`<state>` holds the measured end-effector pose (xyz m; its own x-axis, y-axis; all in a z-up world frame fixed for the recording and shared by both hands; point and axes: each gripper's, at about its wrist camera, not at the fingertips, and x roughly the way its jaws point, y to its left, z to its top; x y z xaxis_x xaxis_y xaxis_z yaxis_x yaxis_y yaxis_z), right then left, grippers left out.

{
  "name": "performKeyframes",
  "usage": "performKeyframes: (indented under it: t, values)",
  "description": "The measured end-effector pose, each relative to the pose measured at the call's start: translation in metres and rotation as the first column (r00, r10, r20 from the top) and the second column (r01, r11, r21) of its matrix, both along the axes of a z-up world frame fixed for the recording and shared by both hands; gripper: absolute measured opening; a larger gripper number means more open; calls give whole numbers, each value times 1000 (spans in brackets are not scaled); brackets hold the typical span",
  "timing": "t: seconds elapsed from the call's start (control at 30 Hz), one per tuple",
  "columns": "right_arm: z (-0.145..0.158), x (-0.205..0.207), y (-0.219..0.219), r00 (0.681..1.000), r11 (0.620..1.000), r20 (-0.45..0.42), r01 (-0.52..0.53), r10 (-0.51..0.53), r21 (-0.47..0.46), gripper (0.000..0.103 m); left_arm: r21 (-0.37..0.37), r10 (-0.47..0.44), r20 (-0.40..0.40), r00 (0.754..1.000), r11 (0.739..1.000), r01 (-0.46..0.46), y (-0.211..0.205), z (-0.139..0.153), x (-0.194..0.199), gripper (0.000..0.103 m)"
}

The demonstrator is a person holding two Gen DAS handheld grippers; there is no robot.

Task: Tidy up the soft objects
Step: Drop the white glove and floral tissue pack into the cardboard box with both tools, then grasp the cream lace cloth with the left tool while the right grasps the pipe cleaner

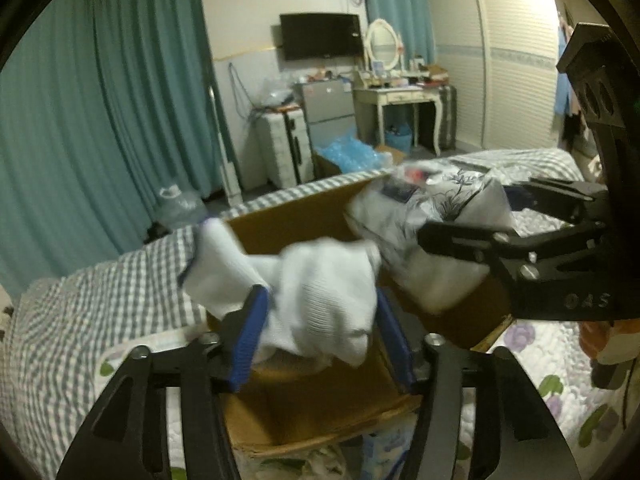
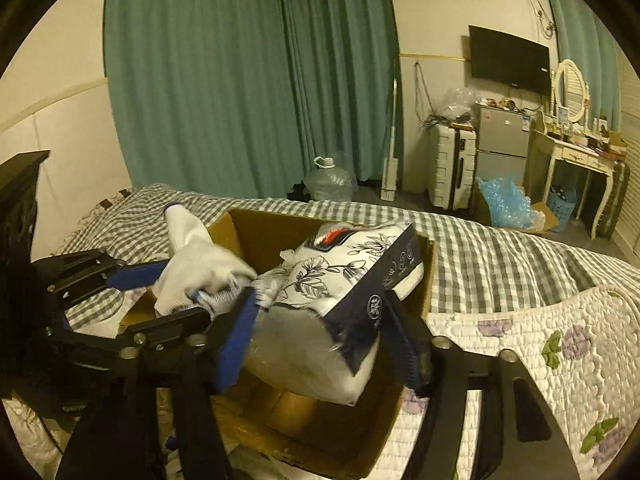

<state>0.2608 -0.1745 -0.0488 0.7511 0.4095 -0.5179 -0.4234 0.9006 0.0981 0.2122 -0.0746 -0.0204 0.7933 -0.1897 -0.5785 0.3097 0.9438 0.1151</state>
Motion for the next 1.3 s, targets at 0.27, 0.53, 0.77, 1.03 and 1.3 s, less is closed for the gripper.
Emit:
performKeyframes:
  t: [0.27,0.53,0.77,1.03,1.3]
  values:
    - [42,-35,-13,990,991,71,126,-123,-34,90,-49,41,96,995,998,-37,10,40,-31,74]
    - [92,-104,-21,985,989,98,147,-144,-33,101,-54,99,170,980,994,-91,29,86,-97,92]
    - [76,-163,-4,984,977,92,166,-154,-135,102,-83,114,137,984,991,-104,51,67,-144,92]
    - [-3,-161,27,986,987,-83,137,-145,-87,102,-187,238,24,971,955,-229,87,10,-143,92]
    - [-92,-144,55,963,985,-242,87,-121,-146,99,-96,281,-134,950,951,-295,98,-71,-127,92]
